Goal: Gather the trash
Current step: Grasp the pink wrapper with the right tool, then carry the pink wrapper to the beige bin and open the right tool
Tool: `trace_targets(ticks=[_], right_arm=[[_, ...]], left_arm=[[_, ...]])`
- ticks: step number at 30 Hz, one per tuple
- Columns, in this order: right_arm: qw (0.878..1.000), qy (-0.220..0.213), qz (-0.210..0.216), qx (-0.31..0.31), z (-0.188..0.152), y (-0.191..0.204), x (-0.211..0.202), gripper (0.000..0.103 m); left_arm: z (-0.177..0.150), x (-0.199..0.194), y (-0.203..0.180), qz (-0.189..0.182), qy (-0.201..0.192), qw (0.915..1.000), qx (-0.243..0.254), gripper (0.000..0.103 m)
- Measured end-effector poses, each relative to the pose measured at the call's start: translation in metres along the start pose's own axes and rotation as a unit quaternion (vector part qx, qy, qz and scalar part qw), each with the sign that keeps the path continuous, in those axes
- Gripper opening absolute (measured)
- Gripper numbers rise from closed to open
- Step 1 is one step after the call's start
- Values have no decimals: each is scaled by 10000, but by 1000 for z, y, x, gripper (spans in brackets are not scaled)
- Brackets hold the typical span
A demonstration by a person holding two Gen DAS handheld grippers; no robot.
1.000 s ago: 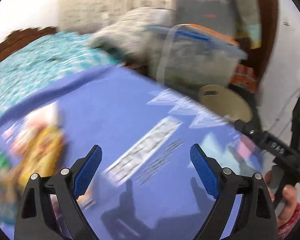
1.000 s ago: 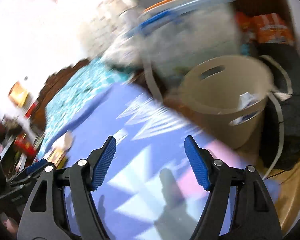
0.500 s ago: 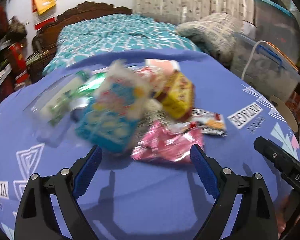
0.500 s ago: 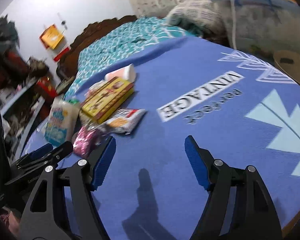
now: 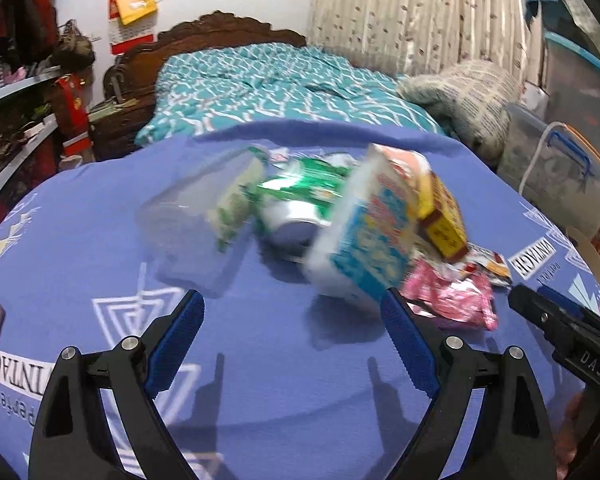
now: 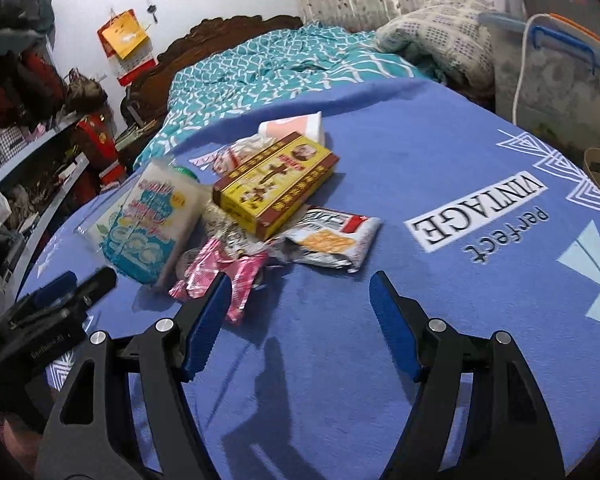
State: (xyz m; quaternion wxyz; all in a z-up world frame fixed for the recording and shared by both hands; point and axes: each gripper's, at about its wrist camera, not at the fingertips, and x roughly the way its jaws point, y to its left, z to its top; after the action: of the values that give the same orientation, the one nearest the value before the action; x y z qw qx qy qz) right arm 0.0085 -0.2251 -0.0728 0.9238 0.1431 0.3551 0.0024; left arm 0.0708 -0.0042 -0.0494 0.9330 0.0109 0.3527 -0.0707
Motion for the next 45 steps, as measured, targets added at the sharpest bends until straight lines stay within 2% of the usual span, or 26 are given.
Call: trace_targets(ticks=[4,7,12,16,18,20,22,24,25,27,28,29,31,35,40,45], right_arm=[[9996,8,-100,-248,-5,12,7,72],[9996,-41,-157,-239,-6,12,4,72],[9998,62,-103,-145,-5,7,7,72],[9997,183,170,-27,-4,3,10,72],[9990,285,349,-10,-2,2,13,71],[9976,425,538,38,-1,3,18,70],[9957,563,721,134,1,3,26,68],[9935,703,853,268,4,3,35,63],[9923,783,907,322,5,3,40,60],[9911,814,1019,264,7,8,44,39],[9896,933,1076,182,7,13,49,22],[9885,1028,1100,121,5,16,52,16],[9879,964,1214,17,2,19,45,14],[9918,688,1077,-38,-9,9,16,13],[9969,252,662,346,-19,-35,-17,13],[9942,-37,317,1029,-24,-96,-41,13]], left_arm=[[0,0,23,-54,-1,9997,-259,86],[0,3,31,-235,72,9987,-443,86],[0,4,24,-417,50,9986,-324,85],[0,-1,16,-471,-76,9987,-180,85],[2,-1,16,-645,-73,9976,-233,85],[8,5,19,-974,38,9944,-406,84],[15,12,18,-1191,179,9913,-528,79],[21,20,14,-1380,293,9880,-623,77],[25,24,9,-1421,315,9875,-605,68],[28,31,3,-1378,420,9881,-531,58],[29,37,0,-1471,517,9863,-541,42],[29,41,-2,-1616,594,9834,-568,42],[27,36,-5,-1742,585,9814,-553,34],[11,3,-6,-1824,387,9815,-433,30],[-15,-27,-9,-2025,366,9781,-314,28],[-14,-41,-50,-2280,261,9731,186,28]])
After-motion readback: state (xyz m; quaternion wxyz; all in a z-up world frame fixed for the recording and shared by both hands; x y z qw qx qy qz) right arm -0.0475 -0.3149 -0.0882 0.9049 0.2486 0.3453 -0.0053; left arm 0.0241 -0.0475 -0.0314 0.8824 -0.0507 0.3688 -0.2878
